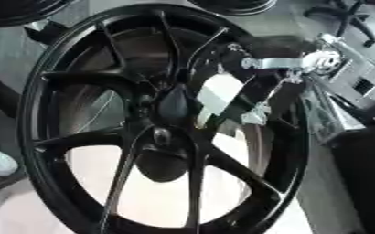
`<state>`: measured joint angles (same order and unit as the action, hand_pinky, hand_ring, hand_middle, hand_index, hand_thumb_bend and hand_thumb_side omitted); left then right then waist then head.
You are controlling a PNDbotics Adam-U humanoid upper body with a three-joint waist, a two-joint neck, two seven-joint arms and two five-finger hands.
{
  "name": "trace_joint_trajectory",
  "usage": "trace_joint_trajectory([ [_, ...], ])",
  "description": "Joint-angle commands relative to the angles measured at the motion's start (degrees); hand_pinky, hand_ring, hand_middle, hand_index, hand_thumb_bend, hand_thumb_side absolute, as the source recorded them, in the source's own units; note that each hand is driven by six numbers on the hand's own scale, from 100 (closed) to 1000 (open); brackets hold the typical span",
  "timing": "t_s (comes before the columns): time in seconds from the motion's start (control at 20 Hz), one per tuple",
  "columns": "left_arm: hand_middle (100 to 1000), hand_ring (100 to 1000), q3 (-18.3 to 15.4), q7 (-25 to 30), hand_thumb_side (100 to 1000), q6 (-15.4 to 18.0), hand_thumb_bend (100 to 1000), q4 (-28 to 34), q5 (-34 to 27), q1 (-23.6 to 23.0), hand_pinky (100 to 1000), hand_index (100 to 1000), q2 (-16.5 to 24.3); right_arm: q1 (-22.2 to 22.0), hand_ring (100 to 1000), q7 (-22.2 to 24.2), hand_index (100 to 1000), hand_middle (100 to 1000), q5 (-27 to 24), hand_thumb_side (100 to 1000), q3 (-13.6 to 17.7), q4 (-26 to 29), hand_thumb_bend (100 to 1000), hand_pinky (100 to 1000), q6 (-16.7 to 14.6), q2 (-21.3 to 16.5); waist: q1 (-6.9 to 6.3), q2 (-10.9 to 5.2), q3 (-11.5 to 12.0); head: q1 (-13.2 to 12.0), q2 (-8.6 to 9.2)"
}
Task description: Pull the pin out of the wheel hub.
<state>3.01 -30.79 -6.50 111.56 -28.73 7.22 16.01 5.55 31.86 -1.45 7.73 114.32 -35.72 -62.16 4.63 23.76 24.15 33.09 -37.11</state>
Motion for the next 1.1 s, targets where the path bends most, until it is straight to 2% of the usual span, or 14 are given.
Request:
trace_joint_trajectory([
  [0.05, 630, 707, -0.1, 0.1, 1000, -0.2, 411, 0.6, 0.3, 0.2, 685, 788, 0.4, -0.1, 329, 1.0, 691, 344, -0.6, 272, 0.2, 0.3, 100, 862, -0.8, -1.2, -0.21, -0.68, -0.1, 0.0, 0.73],
  [0.4, 631, 708, -0.2, 0.1, 1000, -0.2, 414, 0.4, 0.3, 0.1, 688, 788, 0.4, -0.3, 245, -0.6, 612, 257, -2.5, 227, 0.5, 0.3, 100, 844, 0.2, -1.6, -0.05, -0.90, 0.0, 0.2, 0.41],
  [1.1, 633, 709, 0.0, 0.3, 1000, -0.4, 427, 0.1, 0.6, 0.1, 691, 788, 0.4, -1.7, 207, 1.4, 573, 220, -5.3, 201, 1.1, 0.3, 100, 841, 0.5, -1.7, 0.68, -2.05, 0.2, 0.7, 0.06],
])
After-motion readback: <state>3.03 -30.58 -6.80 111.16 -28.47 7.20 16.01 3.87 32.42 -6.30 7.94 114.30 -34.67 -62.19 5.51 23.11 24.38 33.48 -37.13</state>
